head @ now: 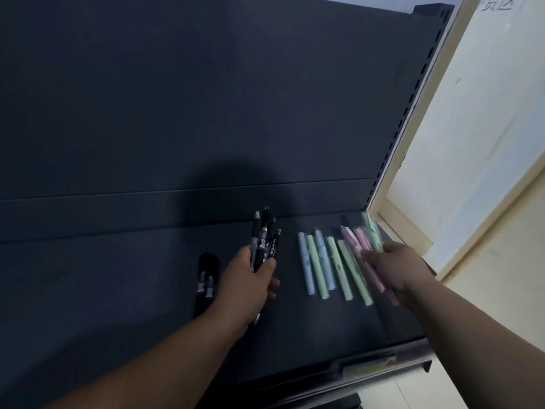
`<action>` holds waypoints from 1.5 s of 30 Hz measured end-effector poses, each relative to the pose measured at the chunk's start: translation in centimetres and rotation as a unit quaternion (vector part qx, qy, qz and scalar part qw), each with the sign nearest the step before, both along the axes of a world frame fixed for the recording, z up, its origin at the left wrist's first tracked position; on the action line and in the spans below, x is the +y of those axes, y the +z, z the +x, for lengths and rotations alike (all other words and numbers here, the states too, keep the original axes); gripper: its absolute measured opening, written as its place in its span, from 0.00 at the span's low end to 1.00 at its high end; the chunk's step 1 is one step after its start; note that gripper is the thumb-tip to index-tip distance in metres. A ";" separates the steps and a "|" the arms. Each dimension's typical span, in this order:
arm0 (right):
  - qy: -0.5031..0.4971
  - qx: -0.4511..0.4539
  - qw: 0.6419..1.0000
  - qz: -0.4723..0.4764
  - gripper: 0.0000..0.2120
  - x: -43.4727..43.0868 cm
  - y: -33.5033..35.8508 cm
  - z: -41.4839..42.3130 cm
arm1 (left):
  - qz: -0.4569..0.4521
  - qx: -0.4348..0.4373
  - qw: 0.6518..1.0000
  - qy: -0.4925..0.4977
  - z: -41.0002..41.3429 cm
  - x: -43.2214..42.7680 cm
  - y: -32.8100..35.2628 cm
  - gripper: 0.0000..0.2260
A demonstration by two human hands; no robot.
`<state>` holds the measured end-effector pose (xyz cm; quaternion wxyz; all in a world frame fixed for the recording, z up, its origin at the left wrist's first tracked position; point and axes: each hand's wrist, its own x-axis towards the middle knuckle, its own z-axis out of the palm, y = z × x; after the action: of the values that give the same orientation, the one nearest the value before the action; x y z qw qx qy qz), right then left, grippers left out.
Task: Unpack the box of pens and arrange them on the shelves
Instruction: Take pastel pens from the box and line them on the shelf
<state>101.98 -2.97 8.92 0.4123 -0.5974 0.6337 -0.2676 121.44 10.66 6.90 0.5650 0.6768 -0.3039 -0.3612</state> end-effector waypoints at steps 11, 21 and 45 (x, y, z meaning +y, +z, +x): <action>0.124 0.091 0.988 0.017 0.12 -5.0 -1.4 -2.9 | 0.058 -0.056 0.994 0.075 -4.9 -3.1 -0.8 0.15; 0.143 0.078 0.987 0.004 0.11 -6.0 -2.3 -5.0 | 0.063 -0.076 0.990 0.105 -7.5 -4.5 -1.5 0.11; 0.466 0.297 0.818 -0.162 0.54 -4.6 -4.4 -4.0 | 0.080 -0.065 0.992 0.066 -7.2 -4.2 -1.1 0.06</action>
<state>97.94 -7.54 4.53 0.1768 -0.9299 0.3191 0.0479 114.27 6.49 5.84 0.5102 0.7606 -0.2648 -0.3017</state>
